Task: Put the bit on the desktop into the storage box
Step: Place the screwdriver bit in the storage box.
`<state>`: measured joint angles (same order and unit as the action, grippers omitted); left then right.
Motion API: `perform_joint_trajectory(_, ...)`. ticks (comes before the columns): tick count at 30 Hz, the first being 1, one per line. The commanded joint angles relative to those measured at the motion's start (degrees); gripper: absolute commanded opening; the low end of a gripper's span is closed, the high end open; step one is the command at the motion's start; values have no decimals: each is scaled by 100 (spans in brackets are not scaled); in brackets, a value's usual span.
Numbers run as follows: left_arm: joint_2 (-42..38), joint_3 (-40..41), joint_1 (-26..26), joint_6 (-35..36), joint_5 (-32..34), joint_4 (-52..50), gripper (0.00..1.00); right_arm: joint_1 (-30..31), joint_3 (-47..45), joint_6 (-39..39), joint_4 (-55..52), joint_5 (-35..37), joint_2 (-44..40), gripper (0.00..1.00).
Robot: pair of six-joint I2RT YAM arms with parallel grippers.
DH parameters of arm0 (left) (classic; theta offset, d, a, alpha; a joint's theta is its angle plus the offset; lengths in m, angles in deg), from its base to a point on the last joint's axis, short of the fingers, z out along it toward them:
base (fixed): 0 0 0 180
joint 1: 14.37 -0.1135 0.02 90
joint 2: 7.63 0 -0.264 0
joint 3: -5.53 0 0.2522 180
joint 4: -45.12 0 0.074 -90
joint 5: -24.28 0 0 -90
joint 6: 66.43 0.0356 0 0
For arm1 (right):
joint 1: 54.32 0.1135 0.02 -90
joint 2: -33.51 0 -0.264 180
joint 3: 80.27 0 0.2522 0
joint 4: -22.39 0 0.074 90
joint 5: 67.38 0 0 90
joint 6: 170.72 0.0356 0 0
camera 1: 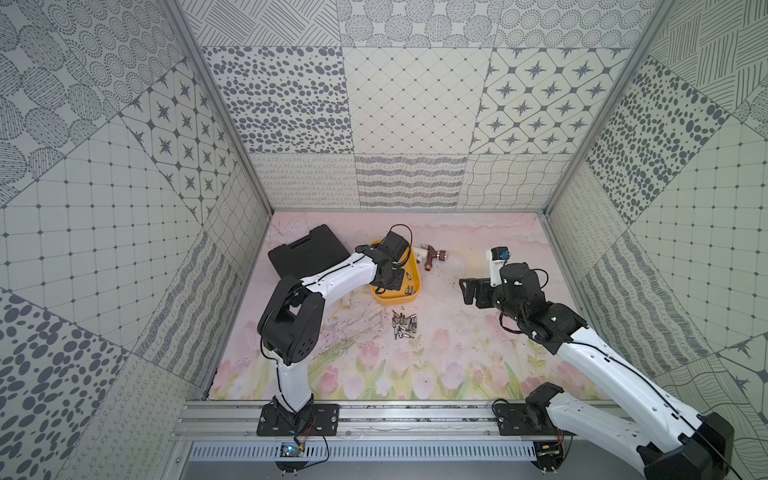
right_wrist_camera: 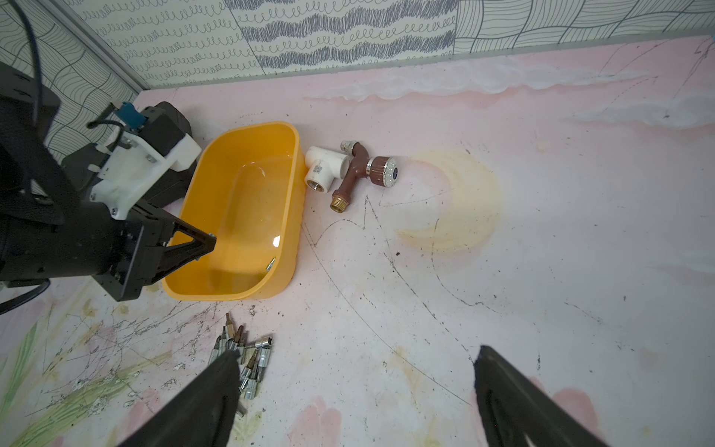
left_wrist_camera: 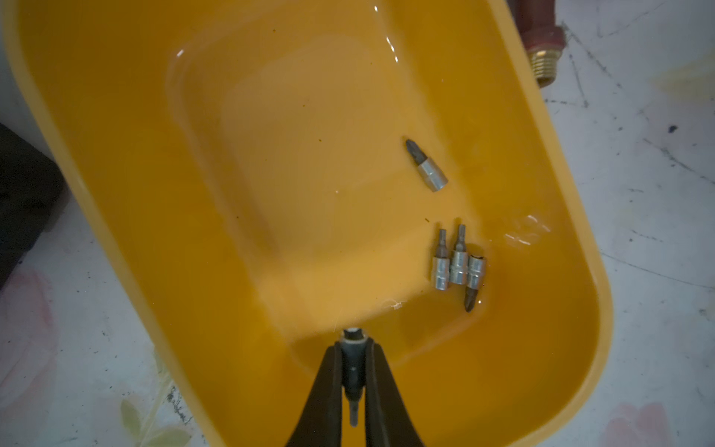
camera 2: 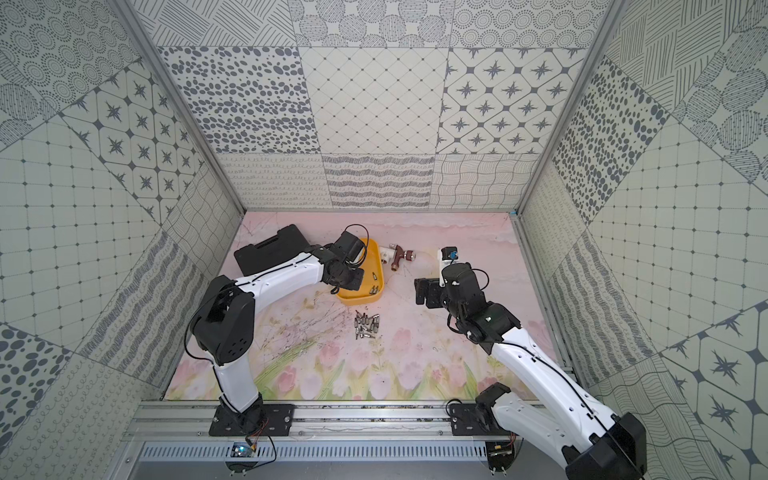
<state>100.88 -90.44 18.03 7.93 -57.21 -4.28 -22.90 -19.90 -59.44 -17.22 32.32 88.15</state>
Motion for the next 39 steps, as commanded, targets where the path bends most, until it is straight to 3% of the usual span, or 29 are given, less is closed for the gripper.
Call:
perform_joint_trajectory(1,288,-102,-101,57,-128,-163,0,-32,-79,61,217,62,-97,97)
perform_joint_trajectory(21,645,-128,-147,-18,-226,-123,1,-64,-115,83,220,6,-129,97)
perform_joint_trajectory(33,525,-67,-147,-1,-177,-75,15,-75,-87,74,216,-11,-115,97)
perform_joint_trajectory(39,416,-60,-147,-17,-176,-84,30,-83,-67,78,216,-24,-93,97)
